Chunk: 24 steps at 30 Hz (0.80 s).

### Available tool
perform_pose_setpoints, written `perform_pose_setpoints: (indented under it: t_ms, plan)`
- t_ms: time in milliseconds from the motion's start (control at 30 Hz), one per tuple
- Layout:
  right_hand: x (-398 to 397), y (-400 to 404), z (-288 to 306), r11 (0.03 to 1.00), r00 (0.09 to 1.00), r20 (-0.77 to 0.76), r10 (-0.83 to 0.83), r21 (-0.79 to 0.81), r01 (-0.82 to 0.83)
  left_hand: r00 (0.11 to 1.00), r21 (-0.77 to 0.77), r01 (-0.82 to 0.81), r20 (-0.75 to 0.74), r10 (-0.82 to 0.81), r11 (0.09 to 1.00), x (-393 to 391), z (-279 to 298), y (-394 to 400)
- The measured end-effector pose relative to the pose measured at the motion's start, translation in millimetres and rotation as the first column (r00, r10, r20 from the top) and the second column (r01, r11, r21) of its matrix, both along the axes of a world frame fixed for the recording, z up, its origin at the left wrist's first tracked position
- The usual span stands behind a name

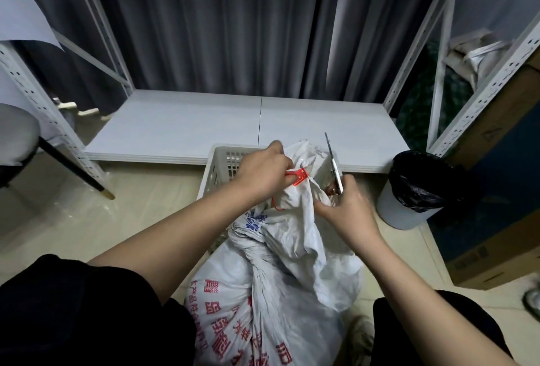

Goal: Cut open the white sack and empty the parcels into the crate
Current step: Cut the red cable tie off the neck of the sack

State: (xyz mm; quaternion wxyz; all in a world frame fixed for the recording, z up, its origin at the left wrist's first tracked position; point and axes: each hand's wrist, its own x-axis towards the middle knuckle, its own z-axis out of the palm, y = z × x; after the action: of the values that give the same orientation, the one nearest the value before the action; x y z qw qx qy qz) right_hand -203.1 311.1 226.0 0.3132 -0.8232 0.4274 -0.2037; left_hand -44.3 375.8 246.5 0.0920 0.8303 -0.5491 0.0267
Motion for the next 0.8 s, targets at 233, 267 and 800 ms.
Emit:
perform_pose_setpoints:
  t_ms: [233,267,800]
  plan:
    - [2,-19,-9,0.998,0.999,-0.017,-0.046,-0.034,0.045,0.957,0.164,0.257,0.095,-0.275,0.952,-3,15,-1]
    - [3,-20,-9,0.998,0.999,-0.025,-0.038,-0.044,0.037,0.962,0.156,0.265,0.025,-0.272,0.951,-1,15,-2]
    - [0,-13,-5,0.958,0.994,-0.074,0.081,-0.270,-0.098,0.808,-0.492,-0.209,-0.573,-0.134,0.845,-8,22,-26]
